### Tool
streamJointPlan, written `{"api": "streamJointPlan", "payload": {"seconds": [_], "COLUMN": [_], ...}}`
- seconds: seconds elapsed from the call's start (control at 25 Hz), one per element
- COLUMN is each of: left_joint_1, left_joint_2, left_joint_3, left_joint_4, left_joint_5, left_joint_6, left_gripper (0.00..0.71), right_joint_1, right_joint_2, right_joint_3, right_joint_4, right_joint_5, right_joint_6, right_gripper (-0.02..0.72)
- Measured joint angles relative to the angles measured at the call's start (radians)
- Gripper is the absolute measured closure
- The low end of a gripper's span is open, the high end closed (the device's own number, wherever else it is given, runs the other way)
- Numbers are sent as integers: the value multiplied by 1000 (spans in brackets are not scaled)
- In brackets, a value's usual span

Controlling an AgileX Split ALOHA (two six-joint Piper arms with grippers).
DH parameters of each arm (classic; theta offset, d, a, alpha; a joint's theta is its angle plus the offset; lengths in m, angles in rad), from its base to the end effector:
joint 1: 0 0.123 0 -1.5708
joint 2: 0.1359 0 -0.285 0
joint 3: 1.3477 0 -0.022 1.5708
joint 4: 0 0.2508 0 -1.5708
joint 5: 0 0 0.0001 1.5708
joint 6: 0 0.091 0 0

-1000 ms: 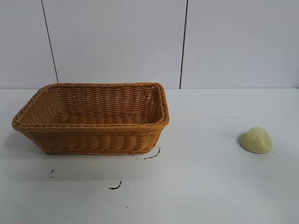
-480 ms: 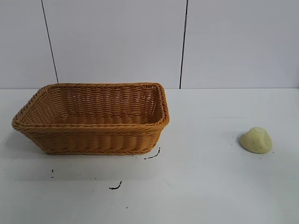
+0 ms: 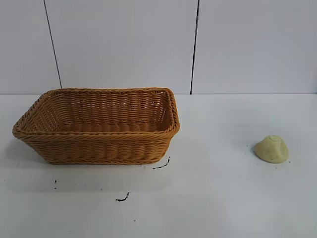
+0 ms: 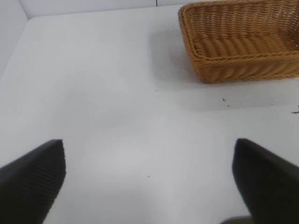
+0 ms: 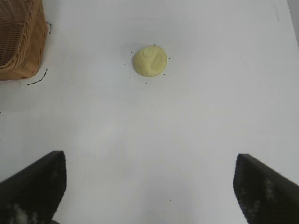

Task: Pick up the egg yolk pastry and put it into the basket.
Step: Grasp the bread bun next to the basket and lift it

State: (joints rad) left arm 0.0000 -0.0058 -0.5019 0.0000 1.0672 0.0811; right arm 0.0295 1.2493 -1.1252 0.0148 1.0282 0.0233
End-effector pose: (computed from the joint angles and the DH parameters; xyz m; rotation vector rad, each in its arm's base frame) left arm -0.0062 0.0000 0.2773 0.0828 2.0418 0.0507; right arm 0.2427 0.0083 0.3362 -0.0024 2.6362 0.0373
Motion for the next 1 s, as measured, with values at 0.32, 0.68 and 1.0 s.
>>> {"api": "streamJointPlan", "payload": {"seconds": [0.32, 0.68, 1.0], "left_joint_1": [0, 0, 0], "left_joint_2": [0, 0, 0], "left_joint_3": [0, 0, 0], "left_joint_4": [0, 0, 0], "left_joint_5": [0, 0, 0], "left_joint_6": [0, 0, 0], "left_gripper": [14, 14, 14], "right_joint_1": [0, 0, 0], "right_joint_2": [424, 651, 694], "right_joint_3": [-259, -341, -342], "right_joint_4": [0, 45, 53], "right_joint_5": [17, 21, -7], "right_joint_6": [-43, -129, -133], "right_gripper": [8, 8, 8]}}
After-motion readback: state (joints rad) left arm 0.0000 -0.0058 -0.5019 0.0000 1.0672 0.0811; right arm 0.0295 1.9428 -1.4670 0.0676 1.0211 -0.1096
